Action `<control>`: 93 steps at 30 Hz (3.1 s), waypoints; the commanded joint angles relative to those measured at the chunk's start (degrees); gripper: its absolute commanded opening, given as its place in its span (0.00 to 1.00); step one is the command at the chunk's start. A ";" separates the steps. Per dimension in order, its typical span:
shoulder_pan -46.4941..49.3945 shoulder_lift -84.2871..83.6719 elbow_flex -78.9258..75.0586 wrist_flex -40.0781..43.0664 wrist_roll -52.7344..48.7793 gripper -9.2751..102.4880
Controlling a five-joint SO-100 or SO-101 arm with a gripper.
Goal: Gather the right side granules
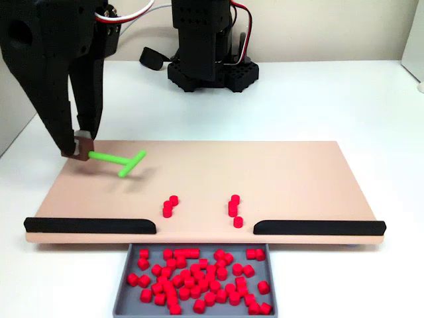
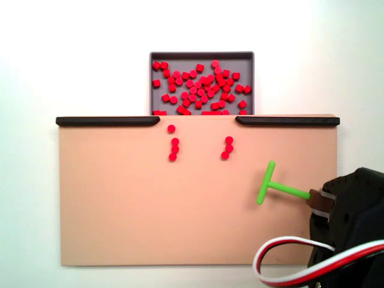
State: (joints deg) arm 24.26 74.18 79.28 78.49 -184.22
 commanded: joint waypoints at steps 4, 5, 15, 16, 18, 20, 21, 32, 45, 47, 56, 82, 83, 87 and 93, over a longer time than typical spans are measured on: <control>-1.41 -2.37 -5.62 -0.26 -17.23 0.08; -1.49 -2.55 -5.62 -0.35 -17.49 0.08; -3.25 -4.04 -5.62 -0.44 -18.19 0.08; -3.34 -4.22 -5.62 -0.44 -18.19 0.08; -3.78 -4.66 -5.62 -0.44 -18.02 0.08; -4.13 -4.92 -5.62 -0.44 -18.02 0.08; -4.31 -5.01 -5.62 -0.44 -17.93 0.08; -5.27 -7.65 -8.35 -0.44 -17.75 0.08; -5.54 -10.11 -10.20 -0.44 -17.23 0.08; -5.54 -10.28 -10.46 -0.44 -17.23 0.08; -5.54 -10.72 -10.72 -0.44 -16.79 0.08; -8.44 -11.16 -10.72 -0.44 -15.29 0.08; -8.61 -11.16 -10.72 -0.44 -15.21 0.08; -9.23 -11.25 -10.72 -0.44 -14.68 0.08; -10.20 -11.25 -10.72 -0.18 -13.62 0.08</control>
State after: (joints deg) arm 14.77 62.75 70.05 78.31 -184.22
